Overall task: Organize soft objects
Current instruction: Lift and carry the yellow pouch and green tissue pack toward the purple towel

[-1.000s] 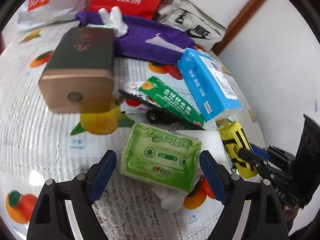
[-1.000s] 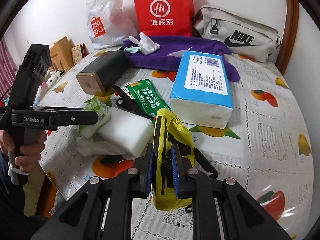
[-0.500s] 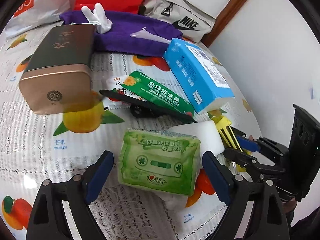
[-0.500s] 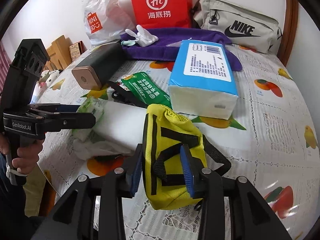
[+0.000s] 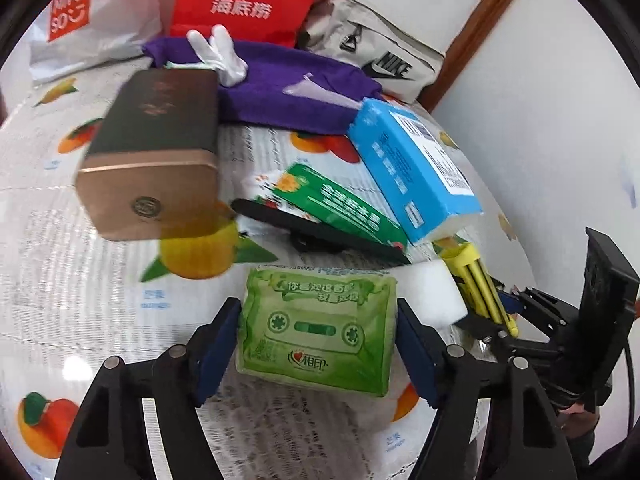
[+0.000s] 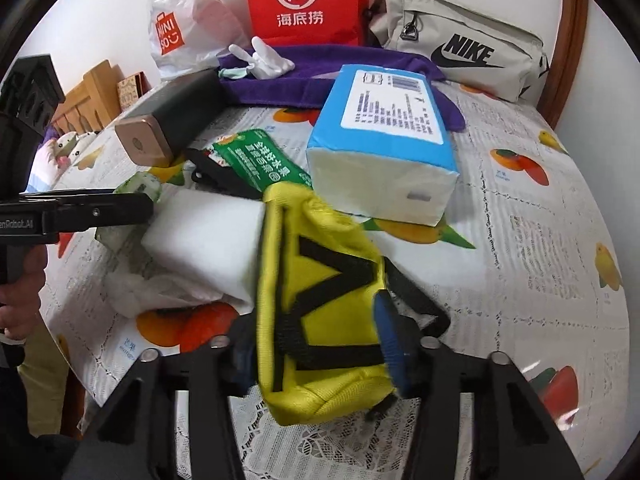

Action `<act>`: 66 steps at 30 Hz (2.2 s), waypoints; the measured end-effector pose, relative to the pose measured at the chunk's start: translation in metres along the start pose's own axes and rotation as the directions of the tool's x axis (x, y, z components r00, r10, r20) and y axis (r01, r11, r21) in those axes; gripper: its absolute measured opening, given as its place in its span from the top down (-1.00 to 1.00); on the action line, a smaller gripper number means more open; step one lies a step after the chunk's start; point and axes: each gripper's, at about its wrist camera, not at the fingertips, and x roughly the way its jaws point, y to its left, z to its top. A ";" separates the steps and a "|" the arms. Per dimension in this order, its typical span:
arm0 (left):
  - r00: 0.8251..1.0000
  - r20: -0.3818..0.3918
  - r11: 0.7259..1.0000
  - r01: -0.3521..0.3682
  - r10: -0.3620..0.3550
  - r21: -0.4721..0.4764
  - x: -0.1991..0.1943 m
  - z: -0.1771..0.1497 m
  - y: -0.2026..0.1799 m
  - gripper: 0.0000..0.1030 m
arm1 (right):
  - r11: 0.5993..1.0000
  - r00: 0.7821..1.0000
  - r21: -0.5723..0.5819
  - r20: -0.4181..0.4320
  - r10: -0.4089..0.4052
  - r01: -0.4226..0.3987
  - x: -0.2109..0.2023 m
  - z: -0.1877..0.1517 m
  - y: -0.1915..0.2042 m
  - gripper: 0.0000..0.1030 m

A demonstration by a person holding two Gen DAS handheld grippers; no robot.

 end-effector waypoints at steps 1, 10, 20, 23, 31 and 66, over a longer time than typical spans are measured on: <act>1.000 0.004 1.000 0.001 -0.001 -0.002 -0.002 0.001 0.001 -0.40 | 1.000 1.000 0.005 0.004 0.004 -0.004 -0.002 0.000 -0.001 0.35; 0.996 0.064 0.998 -0.066 0.067 -0.019 -0.032 0.006 0.002 -0.39 | 0.999 0.997 0.028 0.076 0.025 -0.027 -0.033 0.012 -0.009 0.75; 0.967 0.157 0.980 -0.196 0.200 -0.043 -0.082 0.030 0.003 -0.39 | 0.996 0.980 0.039 0.188 0.066 -0.074 -0.071 0.045 -0.008 0.75; 0.961 0.171 0.976 -0.210 0.217 -0.060 -0.089 0.040 0.006 -0.39 | 0.996 0.975 0.038 0.214 0.068 -0.077 -0.078 0.059 -0.008 0.75; 0.955 0.181 0.971 -0.224 0.237 -0.089 -0.093 0.065 0.012 -0.39 | 0.995 0.964 0.049 0.256 0.076 -0.091 -0.082 0.095 -0.014 0.75; 0.965 0.094 0.952 -0.222 0.246 -0.210 0.005 0.190 0.071 -0.39 | 0.999 0.975 -0.016 0.219 0.039 -0.036 0.027 0.233 -0.047 0.75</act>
